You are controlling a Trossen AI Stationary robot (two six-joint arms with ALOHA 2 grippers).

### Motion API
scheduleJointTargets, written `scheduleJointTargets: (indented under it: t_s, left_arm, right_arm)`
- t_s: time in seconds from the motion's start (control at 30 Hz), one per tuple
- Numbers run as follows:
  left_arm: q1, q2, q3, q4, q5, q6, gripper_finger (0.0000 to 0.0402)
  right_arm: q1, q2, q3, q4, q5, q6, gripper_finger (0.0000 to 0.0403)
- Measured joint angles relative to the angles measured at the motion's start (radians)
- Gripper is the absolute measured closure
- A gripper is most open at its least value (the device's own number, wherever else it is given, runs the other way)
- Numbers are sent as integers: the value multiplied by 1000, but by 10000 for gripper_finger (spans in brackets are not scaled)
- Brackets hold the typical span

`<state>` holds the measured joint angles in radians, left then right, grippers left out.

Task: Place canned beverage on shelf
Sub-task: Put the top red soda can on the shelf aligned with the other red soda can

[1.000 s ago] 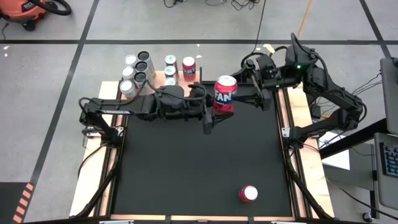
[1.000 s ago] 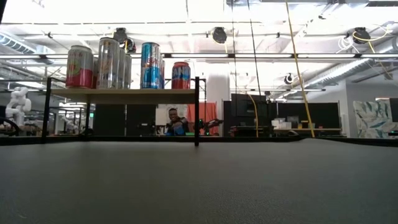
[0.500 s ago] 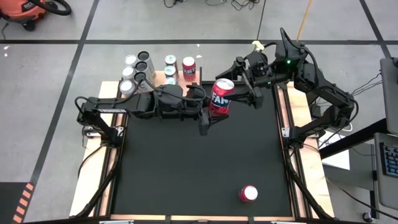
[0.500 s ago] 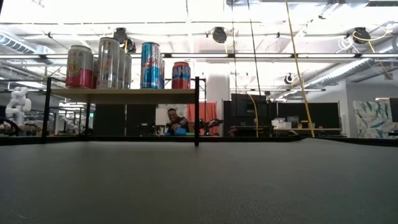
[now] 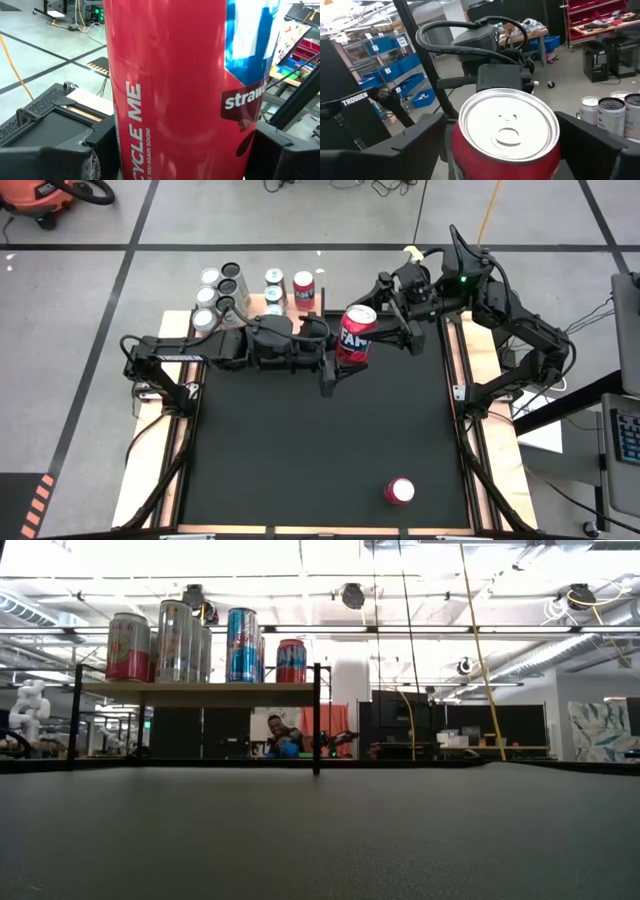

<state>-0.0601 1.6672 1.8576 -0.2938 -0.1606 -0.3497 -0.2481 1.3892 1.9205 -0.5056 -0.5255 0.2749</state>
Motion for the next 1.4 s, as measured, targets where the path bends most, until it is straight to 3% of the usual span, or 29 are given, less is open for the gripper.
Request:
scheduleJointTargets:
  t_s: [0.57,0.83,1.07,1.4]
  left_arm:
    - [-1,0,0,-4,-20,-3,103]
    - [1,-2,0,-5,-54,-66,16]
    - [-7,-97,1,-207,-28,-220,17]
    - [-84,-247,1,-718,-56,-530,18]
  right_arm:
    - [0,5,0,-1,0,-19,121]
    - [0,5,-3,-11,4,-84,125]
    - [-22,-6,-3,-5,3,-117,125]
    - [-44,7,-2,-109,-3,-360,125]
